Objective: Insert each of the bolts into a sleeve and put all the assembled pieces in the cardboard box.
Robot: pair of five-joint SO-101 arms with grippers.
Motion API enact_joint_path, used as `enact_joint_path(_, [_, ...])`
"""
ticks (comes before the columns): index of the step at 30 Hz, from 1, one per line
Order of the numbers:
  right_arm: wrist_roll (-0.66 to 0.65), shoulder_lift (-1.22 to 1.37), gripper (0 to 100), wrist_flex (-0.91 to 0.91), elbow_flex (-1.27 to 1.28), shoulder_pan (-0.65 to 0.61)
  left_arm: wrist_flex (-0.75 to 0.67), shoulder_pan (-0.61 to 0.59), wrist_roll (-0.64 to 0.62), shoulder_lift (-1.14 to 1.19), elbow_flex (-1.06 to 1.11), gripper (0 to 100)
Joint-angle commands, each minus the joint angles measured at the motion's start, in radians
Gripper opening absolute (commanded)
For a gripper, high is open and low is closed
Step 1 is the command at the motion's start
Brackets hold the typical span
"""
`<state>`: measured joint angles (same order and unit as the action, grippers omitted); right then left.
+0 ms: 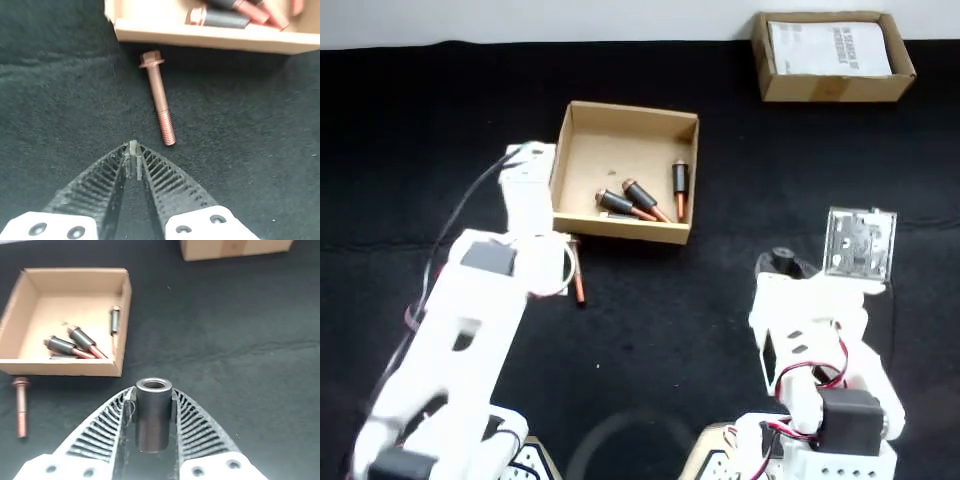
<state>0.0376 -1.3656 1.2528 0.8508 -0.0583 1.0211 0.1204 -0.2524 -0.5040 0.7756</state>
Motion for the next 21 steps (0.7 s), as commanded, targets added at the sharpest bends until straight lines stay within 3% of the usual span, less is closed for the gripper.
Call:
enact_joint_path(1, [-0.012,-0.064,0.8,-0.024,0.061,0.03,-0.037,0.013,0.003,0.199,-0.131,1])
enact_joint_path(7, [-0.02,-0.157,0.8,-0.019,0.136,0.03,-0.06,0.013,0.003,0.495,-0.32,2])
enact_joint_path(10, [-0.044,-0.193,0.8,-0.018,0.166,0.031,-0.058,0.01,0.002,0.61,-0.39,8])
enact_joint_path(14, [-0.046,-0.228,0.8,-0.018,0.199,0.058,-0.058,0.005,-0.048,0.707,-0.447,15])
enact_joint_path(21, [-0.046,-0.239,0.8,-0.018,0.214,0.071,-0.06,0.01,-0.052,0.814,-0.536,15])
